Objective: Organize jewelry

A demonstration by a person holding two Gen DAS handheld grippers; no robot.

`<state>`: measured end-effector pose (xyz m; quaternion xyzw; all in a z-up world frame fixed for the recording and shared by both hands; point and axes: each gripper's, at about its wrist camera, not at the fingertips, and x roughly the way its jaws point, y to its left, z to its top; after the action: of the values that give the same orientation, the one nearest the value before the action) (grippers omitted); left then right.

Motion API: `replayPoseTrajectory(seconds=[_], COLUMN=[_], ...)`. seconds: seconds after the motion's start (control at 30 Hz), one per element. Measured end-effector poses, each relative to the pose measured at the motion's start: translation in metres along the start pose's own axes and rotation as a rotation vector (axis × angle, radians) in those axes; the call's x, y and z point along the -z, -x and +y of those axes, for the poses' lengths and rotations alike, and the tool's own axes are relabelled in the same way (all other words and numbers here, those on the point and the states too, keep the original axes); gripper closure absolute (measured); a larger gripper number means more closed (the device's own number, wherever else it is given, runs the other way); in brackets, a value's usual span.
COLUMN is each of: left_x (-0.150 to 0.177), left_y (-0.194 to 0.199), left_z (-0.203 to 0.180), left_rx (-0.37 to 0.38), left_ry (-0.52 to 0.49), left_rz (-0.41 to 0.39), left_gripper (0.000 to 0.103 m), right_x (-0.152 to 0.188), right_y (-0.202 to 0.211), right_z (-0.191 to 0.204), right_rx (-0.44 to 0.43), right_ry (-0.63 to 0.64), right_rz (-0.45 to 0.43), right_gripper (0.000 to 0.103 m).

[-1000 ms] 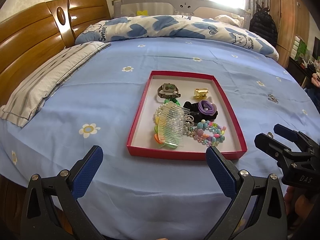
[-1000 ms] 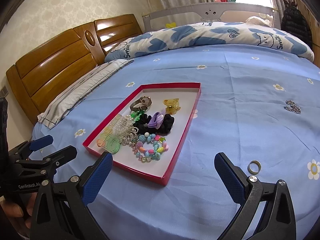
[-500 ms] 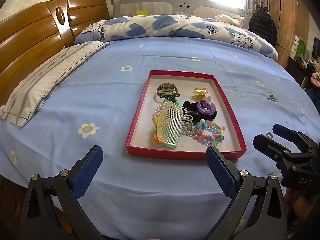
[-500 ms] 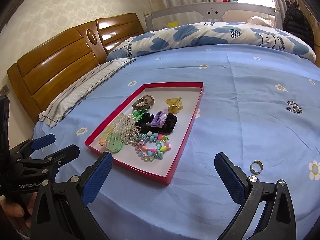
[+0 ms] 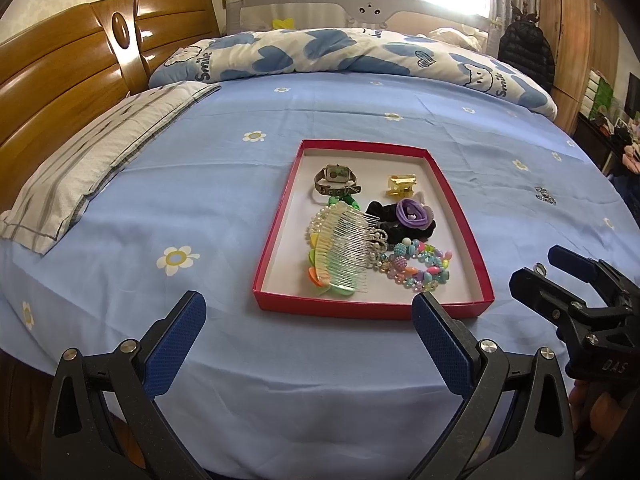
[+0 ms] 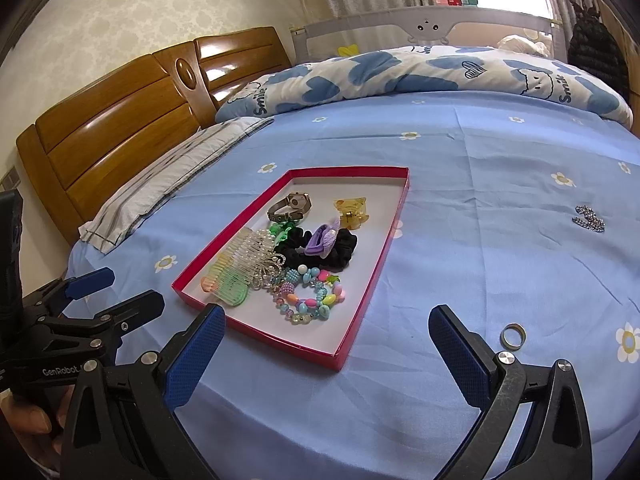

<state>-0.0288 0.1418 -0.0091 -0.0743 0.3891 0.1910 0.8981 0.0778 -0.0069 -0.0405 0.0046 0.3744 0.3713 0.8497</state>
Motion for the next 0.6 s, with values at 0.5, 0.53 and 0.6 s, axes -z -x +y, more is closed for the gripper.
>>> replayPoseTrajectory(seconds=[0.5,0.53,0.6], left_x=[-0.0001,-0.0001,-0.0007], left_y=[0.0005,0.0007,0.0006], left_z=[-0.0003,-0.0004,0.0004], left_rx=[-0.001,0.0,0.0], left_ry=[-0.001,0.0,0.001], left_rz=[-0.004,-0.003,-0.003], left_gripper=[0.0,0.0,0.0], right_x=[-0.0001,-0.0002,-0.0001], right_y=[0.0012,0.0011,0.0011], right_z=[0.002,0.0021,0.0021], right_rx=[-0.001,-0.001,0.0], right_ry=[0.005,0.005,0.005], right_rz=[-0.003,-0.003,-0.002], right_gripper=[0.0,0.0,0.0])
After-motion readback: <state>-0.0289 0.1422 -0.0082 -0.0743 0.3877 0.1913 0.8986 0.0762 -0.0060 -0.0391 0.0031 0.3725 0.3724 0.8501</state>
